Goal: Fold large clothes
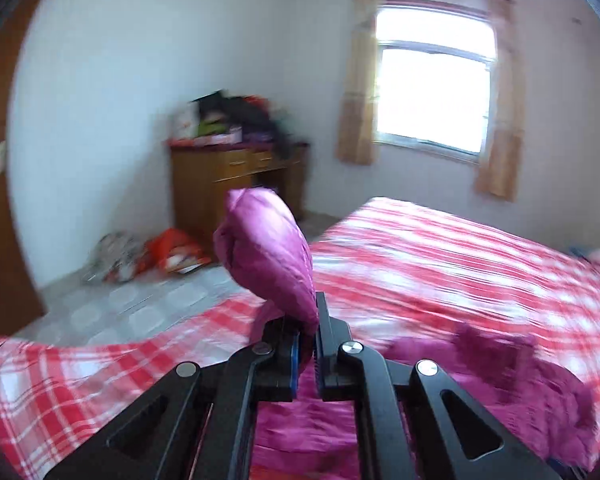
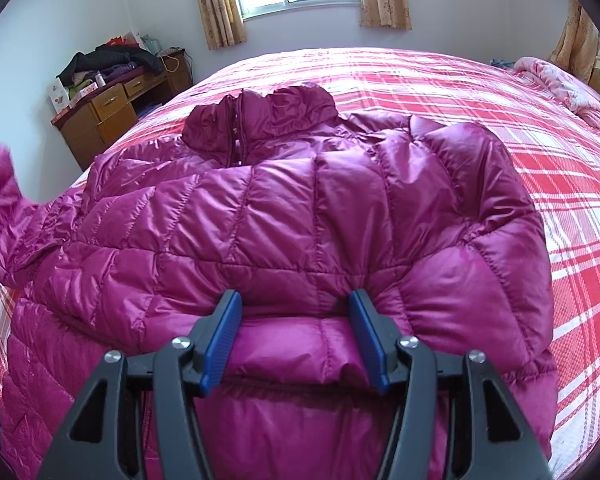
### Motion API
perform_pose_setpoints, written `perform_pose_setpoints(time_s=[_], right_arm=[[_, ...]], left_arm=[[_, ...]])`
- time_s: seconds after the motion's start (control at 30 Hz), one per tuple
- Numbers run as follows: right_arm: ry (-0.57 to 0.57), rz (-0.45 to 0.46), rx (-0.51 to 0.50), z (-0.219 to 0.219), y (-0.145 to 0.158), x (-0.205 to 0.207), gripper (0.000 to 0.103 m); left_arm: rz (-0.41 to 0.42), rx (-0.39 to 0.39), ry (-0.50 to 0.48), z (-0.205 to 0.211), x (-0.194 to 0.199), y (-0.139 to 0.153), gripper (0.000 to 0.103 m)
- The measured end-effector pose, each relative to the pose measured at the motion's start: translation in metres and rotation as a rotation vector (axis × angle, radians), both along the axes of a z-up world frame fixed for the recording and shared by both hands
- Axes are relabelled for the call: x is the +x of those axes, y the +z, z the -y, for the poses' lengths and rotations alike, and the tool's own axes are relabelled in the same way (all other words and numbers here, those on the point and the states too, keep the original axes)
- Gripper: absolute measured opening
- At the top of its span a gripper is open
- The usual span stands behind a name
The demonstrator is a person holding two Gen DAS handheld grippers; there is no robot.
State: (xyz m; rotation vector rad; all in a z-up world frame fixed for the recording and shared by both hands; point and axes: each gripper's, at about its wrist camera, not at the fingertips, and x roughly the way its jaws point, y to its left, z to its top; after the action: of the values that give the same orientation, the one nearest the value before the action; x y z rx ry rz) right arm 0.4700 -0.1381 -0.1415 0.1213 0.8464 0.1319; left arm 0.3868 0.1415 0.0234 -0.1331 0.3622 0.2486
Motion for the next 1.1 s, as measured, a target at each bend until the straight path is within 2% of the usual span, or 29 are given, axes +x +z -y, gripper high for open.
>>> perform_pose_setpoints(time_s=[0.1,0.2,0.33,0.43,0.53,0.7,0.8,0.97,1.1], right_arm=[[-0.001,0.002,0.015,0.001,0.000,0.000,0.059],[-0.001,0.005,0.037,0.004,0.000,0.000,0.059],[-0.001,0.008,0.074,0.007,0.000,0.001,0.059],[-0.002,0.011,0.106,0.011,0.001,0.001,0.059],[-0.002,0.012,0.122,0.012,0.002,0.002,0.059],[-0.003,0.013,0.125,0.012,0.002,0.003,0.059],[-0.003,0.013,0.126,0.012,0.002,0.003,0.059],[-0.003,0.012,0.116,0.012,0.001,0.003,0.059],[-0.003,0.009,0.104,0.010,0.001,0.004,0.059]], left_arm=[[-0.001,0.018,-0.147,0.059,0.003,-0.005,0.005],[-0.050,0.032,-0.256,0.107,0.010,-0.027,0.005],[-0.135,0.027,-0.355,0.144,0.018,-0.066,0.005],[-0.216,0.008,-0.382,0.161,0.016,-0.096,0.005],[-0.295,-0.033,-0.383,0.162,0.020,-0.123,0.005],[-0.377,-0.121,-0.404,0.162,0.025,-0.139,0.006],[-0.403,-0.166,-0.424,0.154,0.021,-0.137,0.006],[-0.436,-0.152,-0.465,0.143,-0.007,-0.121,0.007],[-0.463,-0.200,-0.462,0.124,-0.031,-0.122,0.008]])
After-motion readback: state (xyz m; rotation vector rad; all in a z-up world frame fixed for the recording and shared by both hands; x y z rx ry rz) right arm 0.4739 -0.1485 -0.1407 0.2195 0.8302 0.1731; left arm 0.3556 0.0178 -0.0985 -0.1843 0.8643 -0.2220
